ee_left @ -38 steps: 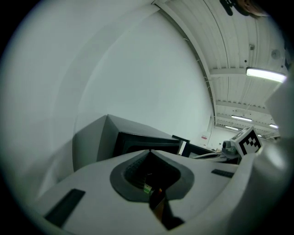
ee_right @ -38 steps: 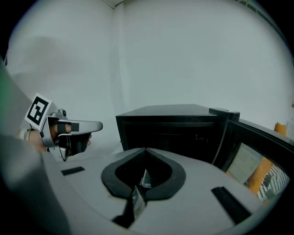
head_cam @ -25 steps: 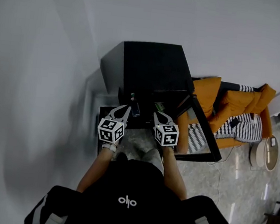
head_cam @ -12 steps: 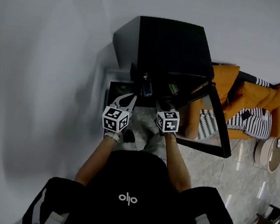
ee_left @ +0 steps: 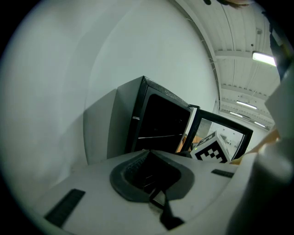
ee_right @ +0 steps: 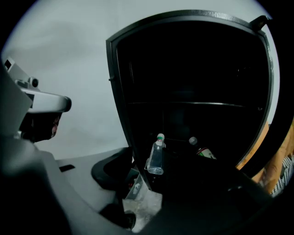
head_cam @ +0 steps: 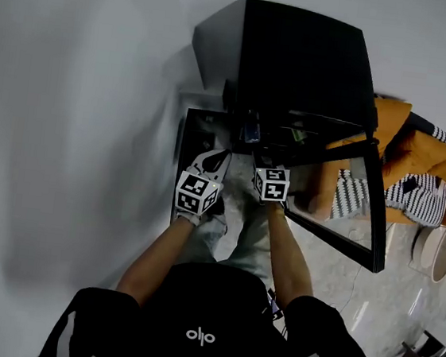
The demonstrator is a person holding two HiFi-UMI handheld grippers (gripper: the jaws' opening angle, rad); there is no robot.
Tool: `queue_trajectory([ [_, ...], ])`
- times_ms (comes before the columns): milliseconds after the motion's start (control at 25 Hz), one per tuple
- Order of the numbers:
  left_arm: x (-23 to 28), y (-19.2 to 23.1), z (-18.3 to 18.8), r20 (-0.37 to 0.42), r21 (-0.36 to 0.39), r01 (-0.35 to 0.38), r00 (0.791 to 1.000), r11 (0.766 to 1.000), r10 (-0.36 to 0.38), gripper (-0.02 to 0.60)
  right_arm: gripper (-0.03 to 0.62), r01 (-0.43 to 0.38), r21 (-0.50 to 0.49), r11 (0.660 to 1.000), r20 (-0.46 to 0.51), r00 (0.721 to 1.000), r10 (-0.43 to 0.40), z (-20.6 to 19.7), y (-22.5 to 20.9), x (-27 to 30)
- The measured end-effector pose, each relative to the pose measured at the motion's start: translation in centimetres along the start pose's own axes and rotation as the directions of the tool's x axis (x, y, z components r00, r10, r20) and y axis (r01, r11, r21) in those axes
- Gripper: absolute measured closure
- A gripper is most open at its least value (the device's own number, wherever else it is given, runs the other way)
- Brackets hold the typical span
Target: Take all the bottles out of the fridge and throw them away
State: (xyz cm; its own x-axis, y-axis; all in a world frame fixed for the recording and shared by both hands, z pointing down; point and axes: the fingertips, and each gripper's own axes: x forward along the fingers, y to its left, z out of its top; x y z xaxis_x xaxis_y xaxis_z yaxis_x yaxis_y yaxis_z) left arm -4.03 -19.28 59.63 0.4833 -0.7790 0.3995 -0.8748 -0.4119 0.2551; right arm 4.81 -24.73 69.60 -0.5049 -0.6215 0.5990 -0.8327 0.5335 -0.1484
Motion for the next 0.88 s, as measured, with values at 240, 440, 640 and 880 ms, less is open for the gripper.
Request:
queue_trajectory([
  [240,2.5,2.1,-3.2,-0.031,-0.012,-0.011,0.999,1.0,0.01,0.575,0.322,0.013,0.035,0.999,-0.036,0.999,-0.012,-3.1,-1.5,5.6],
  [440,4.6,3.2,-5.3,-0.049,-0.03,-0.012,0.999,0.999,0.011,0.575,0.278,0.0,0.033,0.999,-0.037,0.999,0.001,-5.3,-2.0,10.8],
  [640,5.4,3.4,-7.0,-0.068,-0.022,0.004,0.998,1.0,-0.006,0.575,0.246,0.032,0.018,0.999,-0.079,0.996,-0.03,-7.4,-2.3,15.4],
  [880,5.2,4.2,-9.5,-0.088,-0.04,-0.004,0.996,0.999,0.0,0.575,0.249,0.084,0.002,0.996,-0.149,0.985,-0.083,-9.7,-3.9,18.3],
])
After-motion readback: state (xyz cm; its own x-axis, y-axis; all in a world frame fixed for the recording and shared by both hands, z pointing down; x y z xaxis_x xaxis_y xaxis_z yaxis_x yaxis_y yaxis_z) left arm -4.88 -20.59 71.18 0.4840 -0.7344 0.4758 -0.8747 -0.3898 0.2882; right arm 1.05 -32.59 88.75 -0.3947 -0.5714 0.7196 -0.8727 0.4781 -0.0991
